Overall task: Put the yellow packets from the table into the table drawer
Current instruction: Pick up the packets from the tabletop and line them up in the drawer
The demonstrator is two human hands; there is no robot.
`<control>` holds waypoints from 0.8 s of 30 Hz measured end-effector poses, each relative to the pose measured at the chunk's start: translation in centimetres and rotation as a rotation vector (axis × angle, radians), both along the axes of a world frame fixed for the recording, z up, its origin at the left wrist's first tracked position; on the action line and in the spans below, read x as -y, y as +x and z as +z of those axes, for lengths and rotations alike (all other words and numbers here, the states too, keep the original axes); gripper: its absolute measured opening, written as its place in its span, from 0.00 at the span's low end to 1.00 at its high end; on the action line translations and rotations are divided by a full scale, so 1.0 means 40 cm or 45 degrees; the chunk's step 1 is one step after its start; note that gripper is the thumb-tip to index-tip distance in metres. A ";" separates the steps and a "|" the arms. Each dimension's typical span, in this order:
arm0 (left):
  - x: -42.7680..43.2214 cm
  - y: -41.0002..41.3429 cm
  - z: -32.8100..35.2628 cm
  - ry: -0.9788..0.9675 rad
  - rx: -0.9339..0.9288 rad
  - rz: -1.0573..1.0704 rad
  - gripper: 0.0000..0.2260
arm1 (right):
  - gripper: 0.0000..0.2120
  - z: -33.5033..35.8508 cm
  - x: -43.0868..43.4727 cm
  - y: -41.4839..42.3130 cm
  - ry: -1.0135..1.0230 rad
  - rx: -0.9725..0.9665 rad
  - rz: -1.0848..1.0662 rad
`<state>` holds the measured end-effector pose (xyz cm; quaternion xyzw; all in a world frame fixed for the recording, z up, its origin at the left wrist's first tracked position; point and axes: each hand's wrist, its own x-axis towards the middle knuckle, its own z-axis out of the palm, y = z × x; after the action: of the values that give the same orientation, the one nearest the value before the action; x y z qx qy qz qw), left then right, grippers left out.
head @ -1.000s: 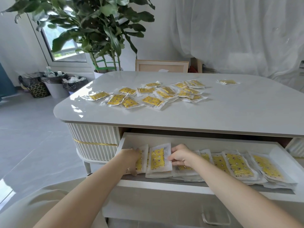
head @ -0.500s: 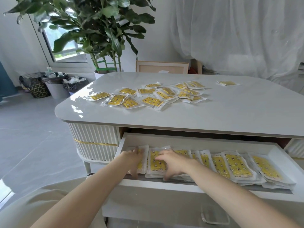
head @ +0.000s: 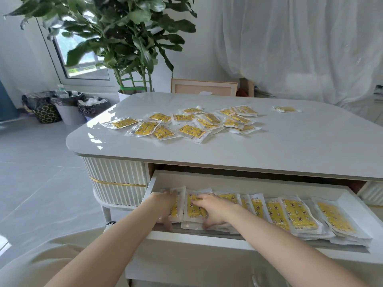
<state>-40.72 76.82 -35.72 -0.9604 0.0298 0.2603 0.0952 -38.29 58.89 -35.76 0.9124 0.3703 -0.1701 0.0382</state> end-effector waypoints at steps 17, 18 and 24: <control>-0.050 -0.092 0.319 -0.417 0.572 0.022 0.21 | 0.13 0.292 0.034 -0.024 0.464 0.011 -0.189; -0.056 -0.091 0.333 -0.500 0.622 0.067 0.20 | 0.12 0.315 0.042 -0.015 0.525 0.039 -0.222; -0.066 -0.023 0.369 -0.696 0.933 0.156 0.19 | 0.14 0.367 0.055 0.055 0.729 0.162 -0.404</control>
<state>-41.63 79.45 -20.96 -0.9789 0.0050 -0.1088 -0.1728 -36.09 56.68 -21.08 0.9412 0.2534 -0.0058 -0.2235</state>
